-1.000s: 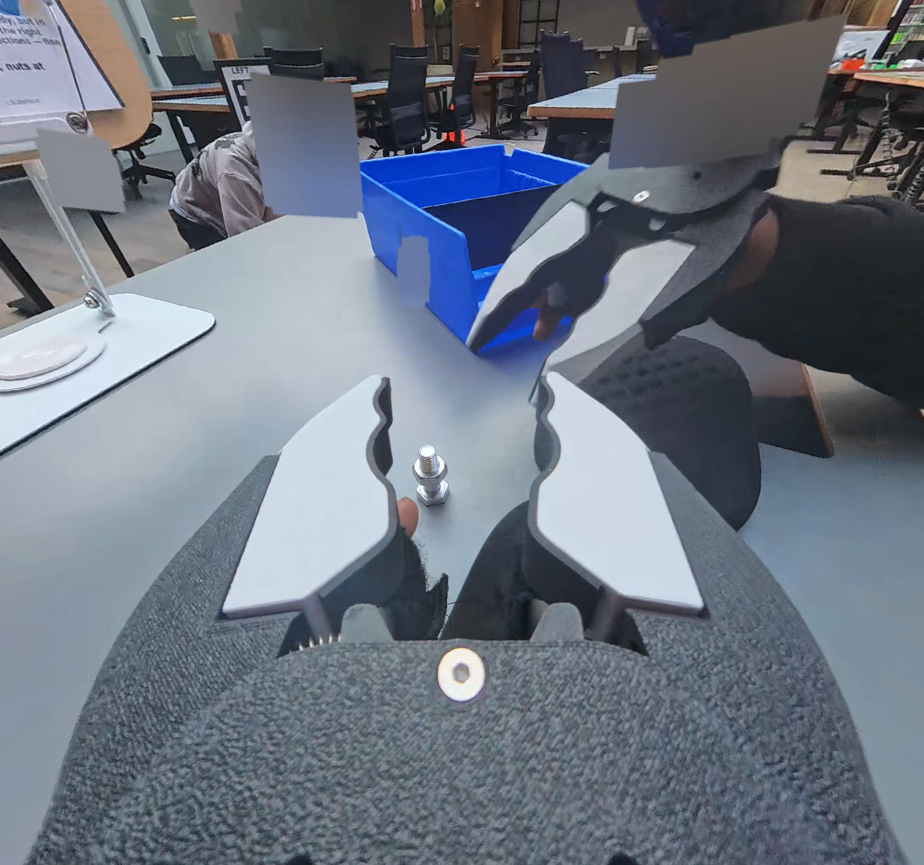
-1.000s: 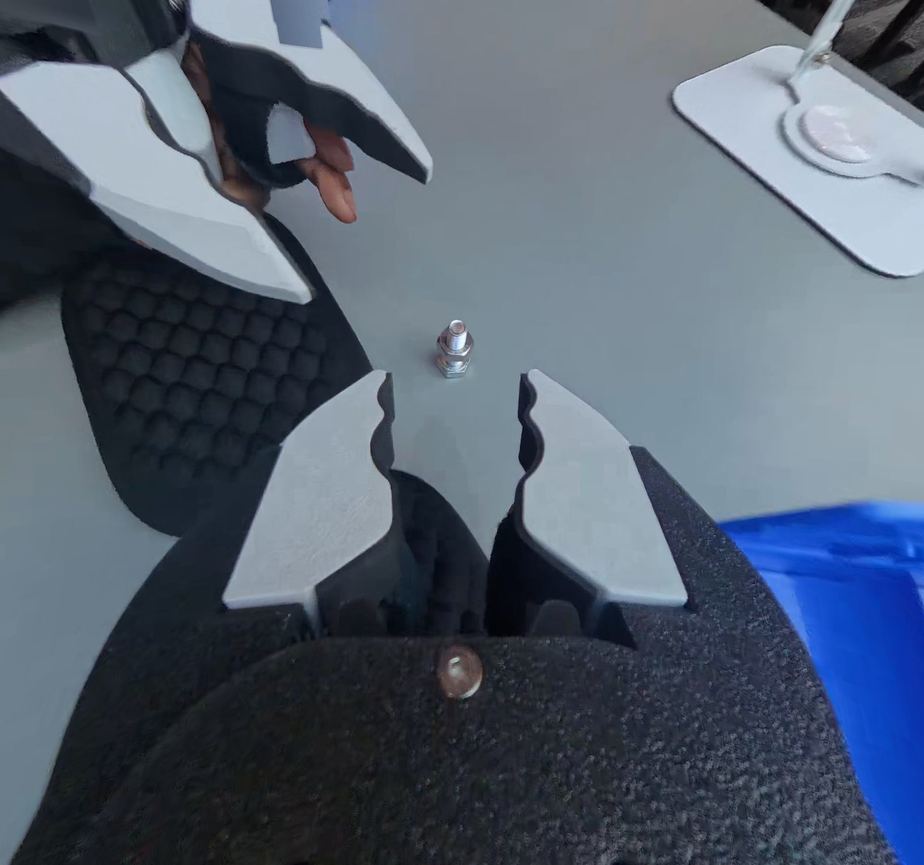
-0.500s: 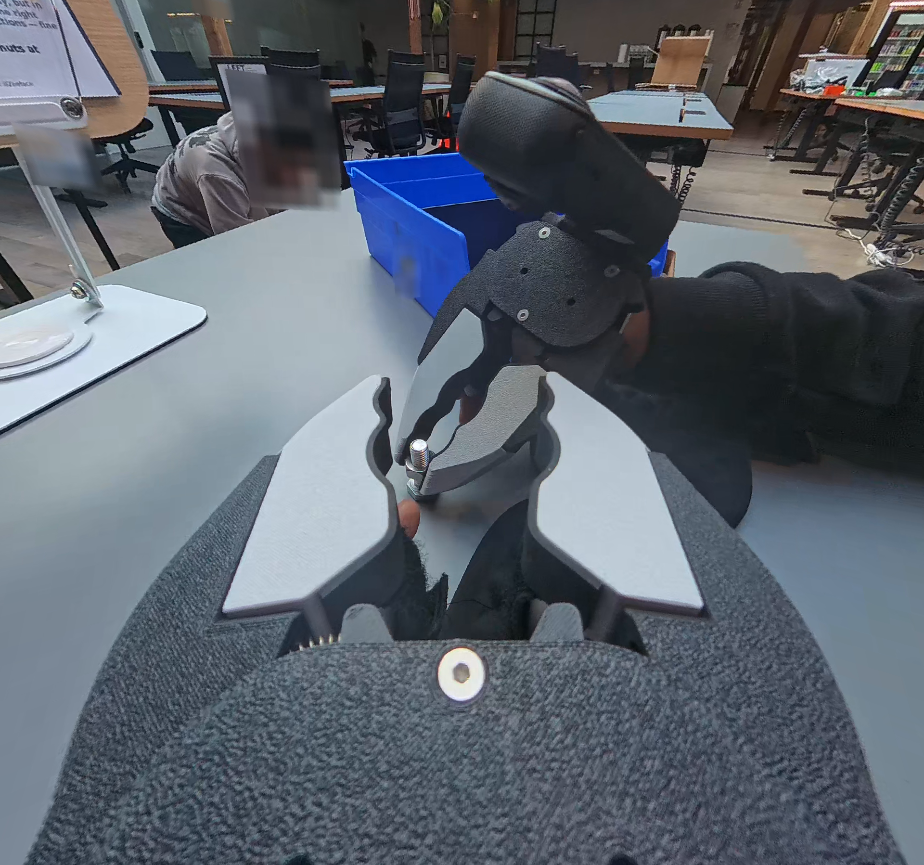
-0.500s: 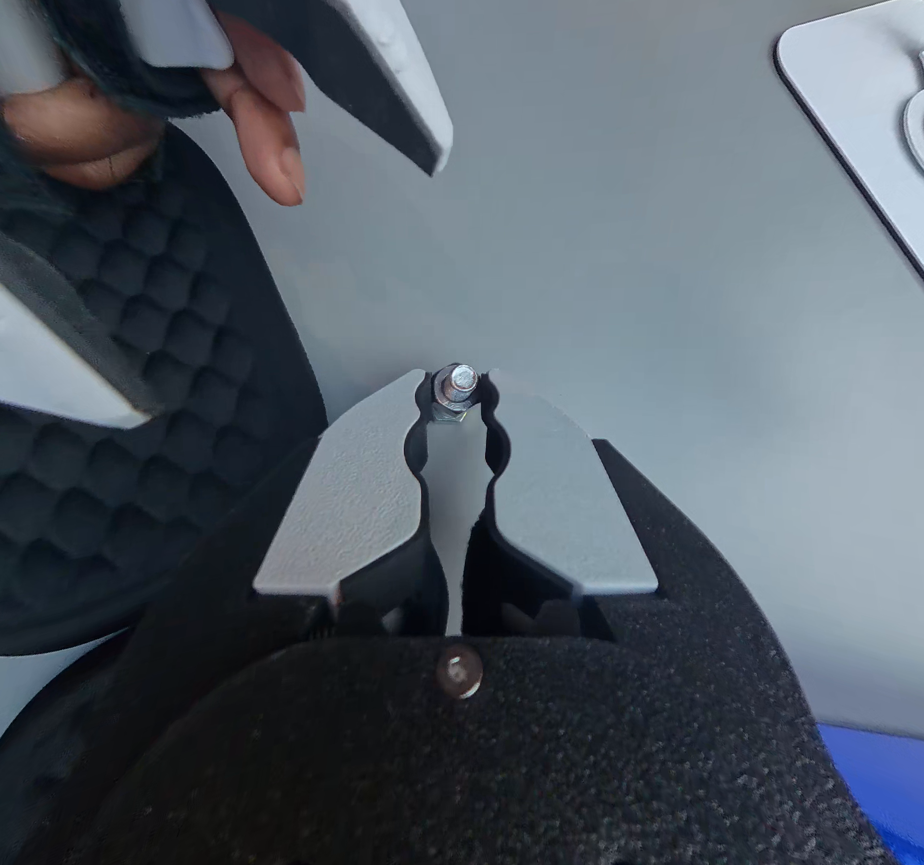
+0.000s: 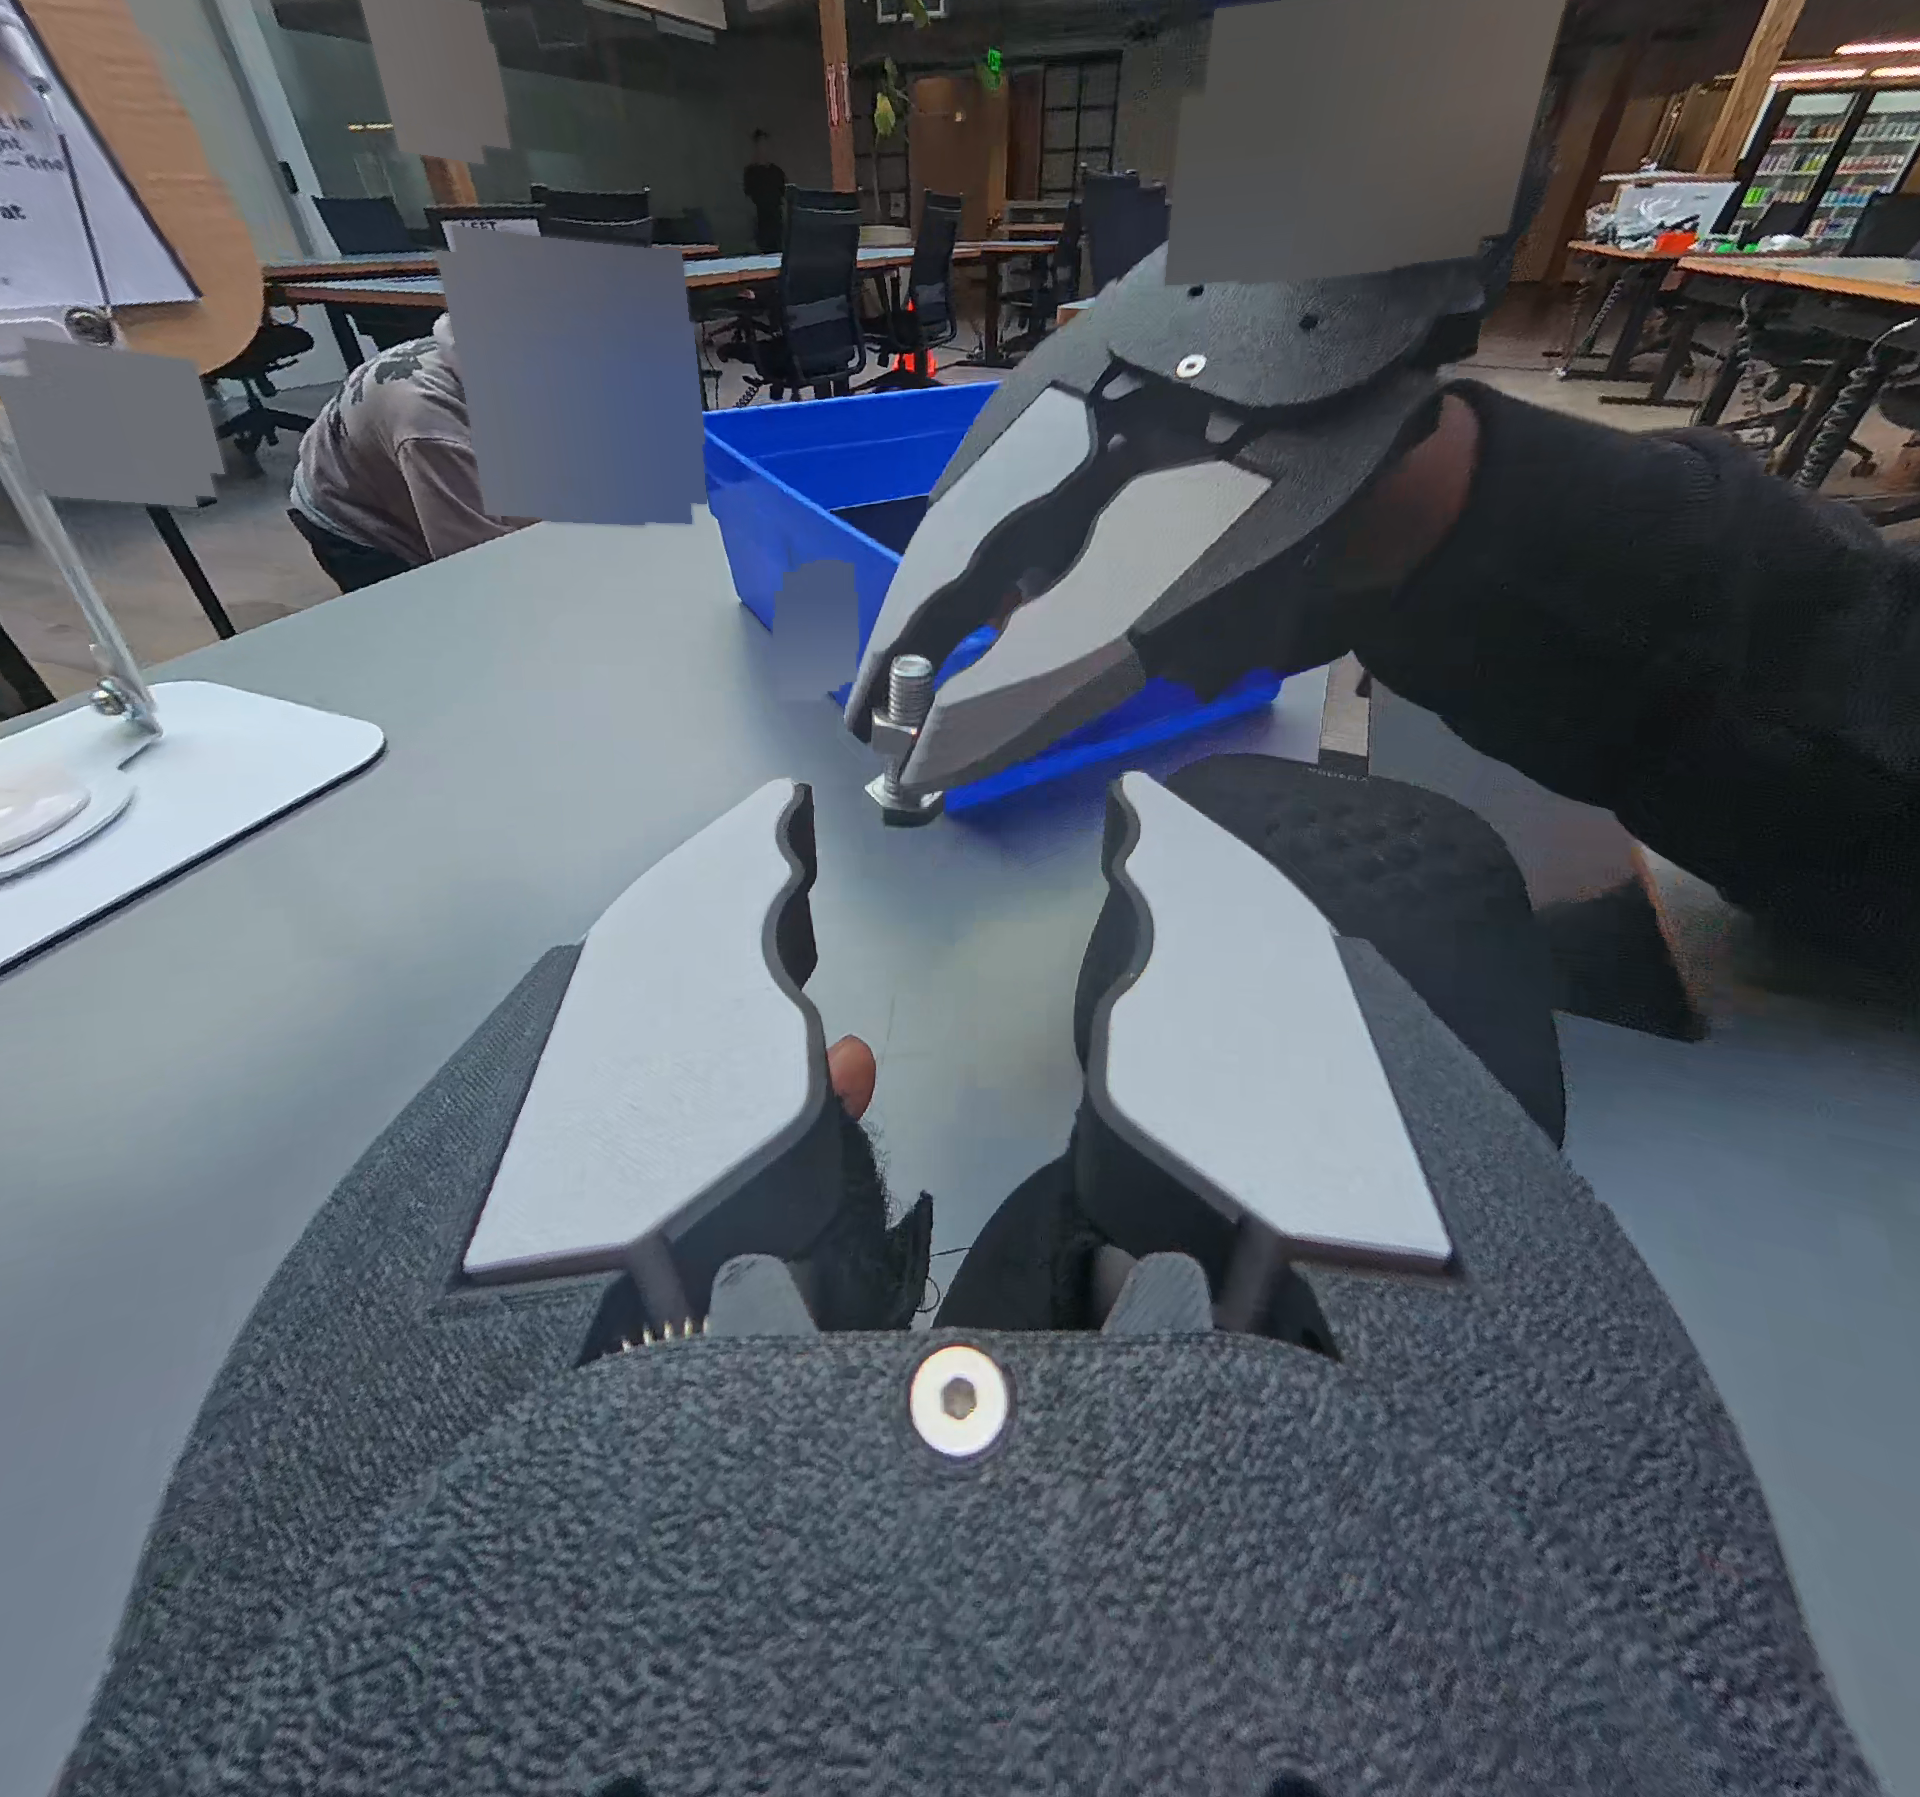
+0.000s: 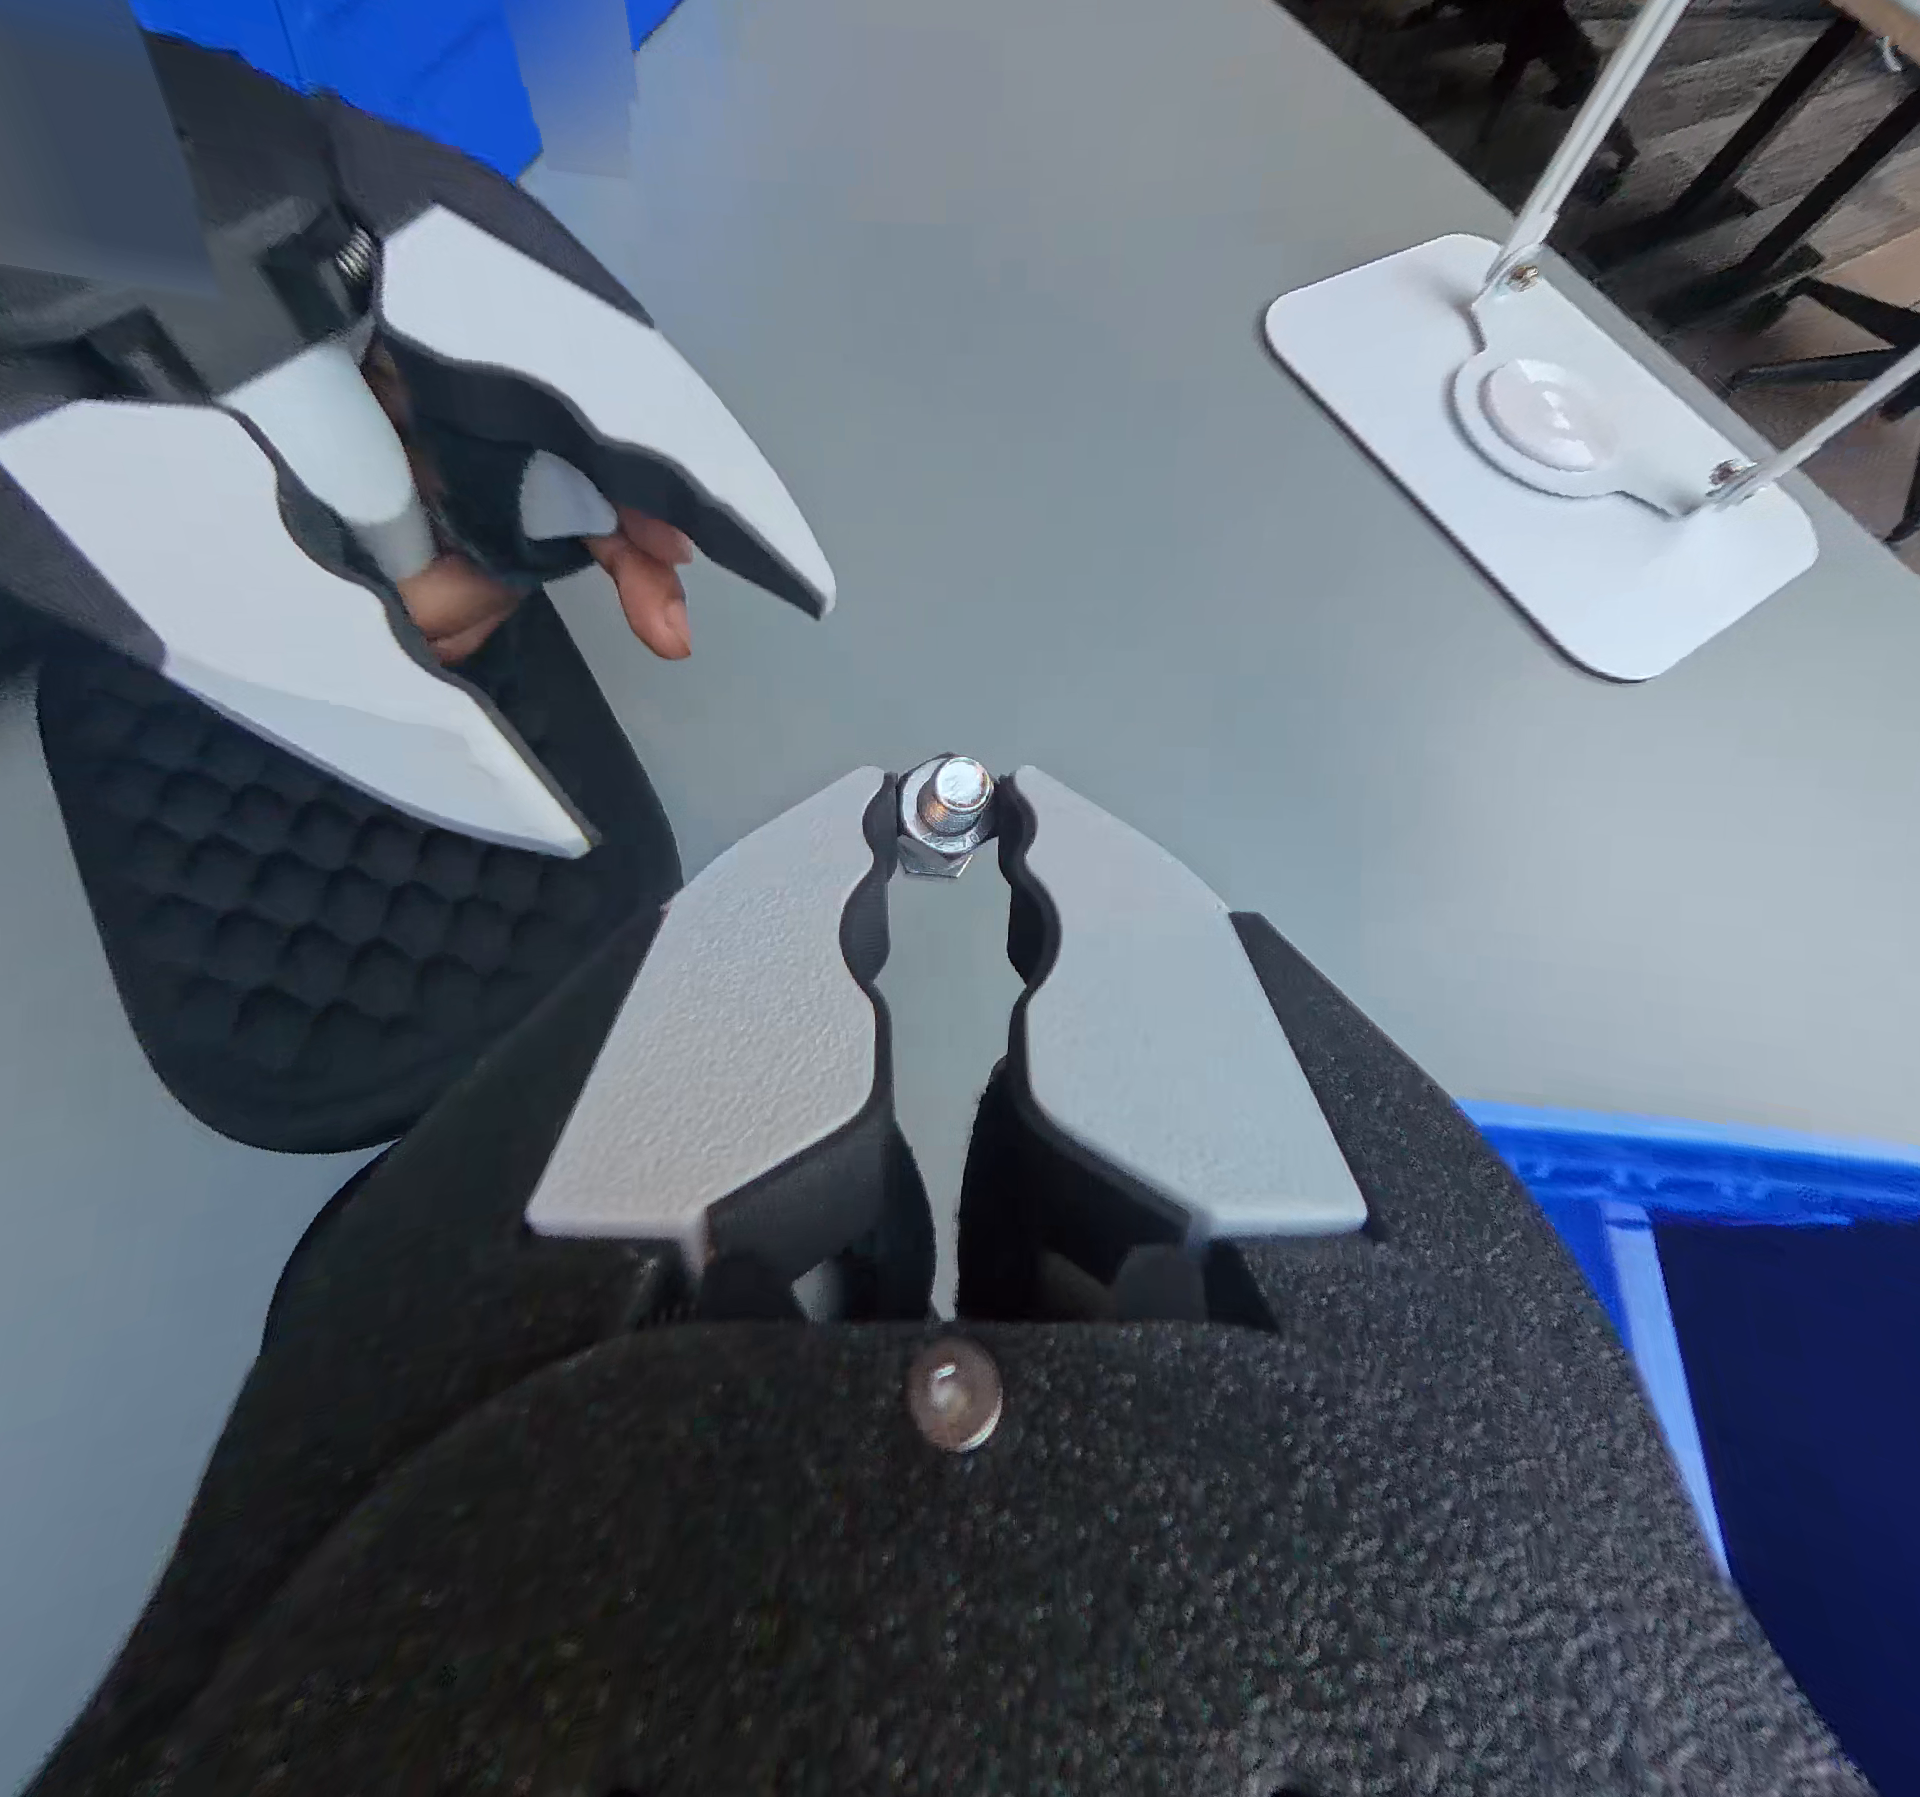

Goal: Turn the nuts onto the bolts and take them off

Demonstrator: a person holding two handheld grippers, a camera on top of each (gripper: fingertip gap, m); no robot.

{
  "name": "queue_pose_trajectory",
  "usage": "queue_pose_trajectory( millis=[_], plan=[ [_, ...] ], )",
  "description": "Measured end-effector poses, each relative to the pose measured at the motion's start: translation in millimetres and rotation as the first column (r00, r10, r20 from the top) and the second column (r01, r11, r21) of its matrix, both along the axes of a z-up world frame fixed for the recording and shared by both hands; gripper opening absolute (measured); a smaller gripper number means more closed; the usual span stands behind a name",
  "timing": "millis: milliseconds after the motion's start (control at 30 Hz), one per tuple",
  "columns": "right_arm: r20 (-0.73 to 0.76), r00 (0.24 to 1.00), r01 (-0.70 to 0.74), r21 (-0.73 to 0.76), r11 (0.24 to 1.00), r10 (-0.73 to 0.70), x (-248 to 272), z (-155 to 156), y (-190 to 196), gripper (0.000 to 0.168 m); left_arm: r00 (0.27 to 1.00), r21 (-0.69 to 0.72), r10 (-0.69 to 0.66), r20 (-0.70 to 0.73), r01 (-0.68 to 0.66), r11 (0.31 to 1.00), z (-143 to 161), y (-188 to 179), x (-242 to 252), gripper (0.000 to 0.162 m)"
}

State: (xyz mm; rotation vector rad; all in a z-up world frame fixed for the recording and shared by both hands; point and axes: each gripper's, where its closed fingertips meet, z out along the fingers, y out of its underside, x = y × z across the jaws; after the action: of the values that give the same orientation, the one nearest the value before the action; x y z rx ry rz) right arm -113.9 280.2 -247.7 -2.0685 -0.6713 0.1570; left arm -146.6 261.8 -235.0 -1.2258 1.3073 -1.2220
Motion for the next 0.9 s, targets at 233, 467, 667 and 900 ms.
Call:
queue_pose_trajectory(
  millis=[233, 467, 667, 900],
  plan=[
    [-0.106, 0.994, 0.008, 0.037, 0.999, -0.004, 5.9, 43.9, -30.8, 0.017, 0.995, -0.008, -0.092, 0.026, 0.092, 0.996, -2.0, -24.8, 18.8, 0.048],
    [-0.146, 0.983, -0.111, -0.004, 0.994, 0.109, -35.0, 44.0, -40.5, 0.017, 0.992, 0.009, -0.125, 0.032, 0.125, 0.992, -2.2, -30.3, 14.8, 0.039],
    [-0.141, 0.985, -0.107, -0.066, 0.992, 0.097, -42.9, 30.1, -36.7, 0.017, 0.993, 0.086, -0.118, 0.001, 0.117, 0.989, -6.6, -36.6, 15.3, 0.039],
    [-0.142, 0.982, -0.134, -0.067, 0.989, 0.123, -50.4, 27.6, -38.3, 0.017, 0.995, 0.106, -0.092, -0.028, 0.095, 0.99, -10.4, -35.8, 17.4, 0.032]
  ],
)
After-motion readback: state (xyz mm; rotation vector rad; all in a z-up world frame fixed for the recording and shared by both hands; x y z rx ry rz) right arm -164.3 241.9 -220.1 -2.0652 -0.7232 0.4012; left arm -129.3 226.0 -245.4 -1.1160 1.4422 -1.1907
